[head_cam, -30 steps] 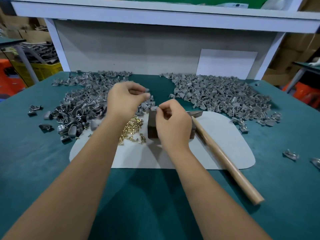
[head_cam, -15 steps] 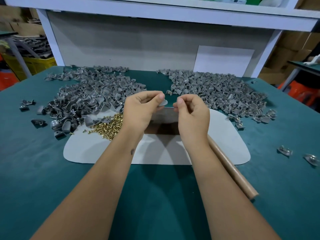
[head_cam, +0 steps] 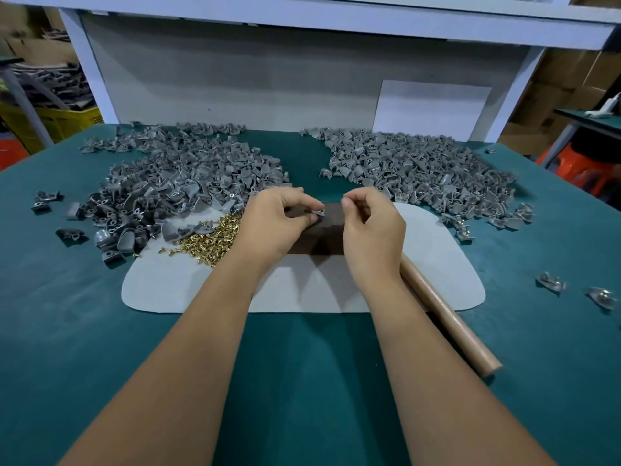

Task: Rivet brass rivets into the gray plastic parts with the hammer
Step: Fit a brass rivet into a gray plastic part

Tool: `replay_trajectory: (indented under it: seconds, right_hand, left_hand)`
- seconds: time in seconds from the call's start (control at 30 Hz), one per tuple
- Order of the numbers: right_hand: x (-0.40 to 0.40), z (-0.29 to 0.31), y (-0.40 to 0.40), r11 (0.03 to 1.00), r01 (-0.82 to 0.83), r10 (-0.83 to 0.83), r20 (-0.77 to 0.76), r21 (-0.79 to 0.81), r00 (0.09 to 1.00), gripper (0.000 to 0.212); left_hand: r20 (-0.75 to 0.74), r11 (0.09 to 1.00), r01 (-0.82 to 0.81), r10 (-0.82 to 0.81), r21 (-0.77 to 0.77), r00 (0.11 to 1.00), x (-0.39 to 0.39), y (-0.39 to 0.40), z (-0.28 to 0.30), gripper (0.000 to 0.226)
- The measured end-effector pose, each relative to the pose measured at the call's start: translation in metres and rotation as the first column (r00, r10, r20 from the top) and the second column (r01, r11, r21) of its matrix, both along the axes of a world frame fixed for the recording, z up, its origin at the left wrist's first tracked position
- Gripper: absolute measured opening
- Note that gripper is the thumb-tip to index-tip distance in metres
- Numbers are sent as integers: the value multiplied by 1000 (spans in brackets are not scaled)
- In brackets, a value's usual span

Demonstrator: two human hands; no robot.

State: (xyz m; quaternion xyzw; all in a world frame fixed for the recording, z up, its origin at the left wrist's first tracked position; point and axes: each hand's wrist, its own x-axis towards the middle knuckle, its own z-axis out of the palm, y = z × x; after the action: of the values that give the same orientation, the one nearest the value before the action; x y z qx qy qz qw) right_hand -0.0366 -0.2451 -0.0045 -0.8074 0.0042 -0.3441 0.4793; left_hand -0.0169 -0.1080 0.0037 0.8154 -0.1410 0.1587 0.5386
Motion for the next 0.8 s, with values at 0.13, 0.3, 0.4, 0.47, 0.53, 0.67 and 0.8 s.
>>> replay_trajectory:
  seconds: [0.13,0.3,0.4,0.47,0.53,0.67,0.8]
  right_hand:
    - [1,-1,0,1000,1,-1,-23,-16,1000,11]
    - [3,-3,-2,999,0,-2,-45,-51,999,18]
    - [4,-2,-2,999,-7,5,-57,-39,998,21]
    - [4,-2,-2,1000,-9,7,-67,-25,998,21]
    - [5,-1,-3,1000,-10,9,-72,-14,997,19]
    - [4,1,-2,999,-38,38,-42,-16,998,15]
    - [2,2,3,990,-116,115,-21,-83,993,11]
  left_hand:
    - [-14,990,45,-43,132,999,-1,8,-1,39]
    - [-22,999,31,-31,-5,999,-5,7,2,37]
    - [-16,998,-47,48,34,999,-2,7,1,31]
    - [-7,989,-67,68,130,998,1,8,-1,32]
    - [-1,965,-63,65,256,998,3,9,-2,38]
    - [19,952,-107,106,286,994,7,10,-6,22]
    - [32,968,-91,86,232,996,10,11,-9,18]
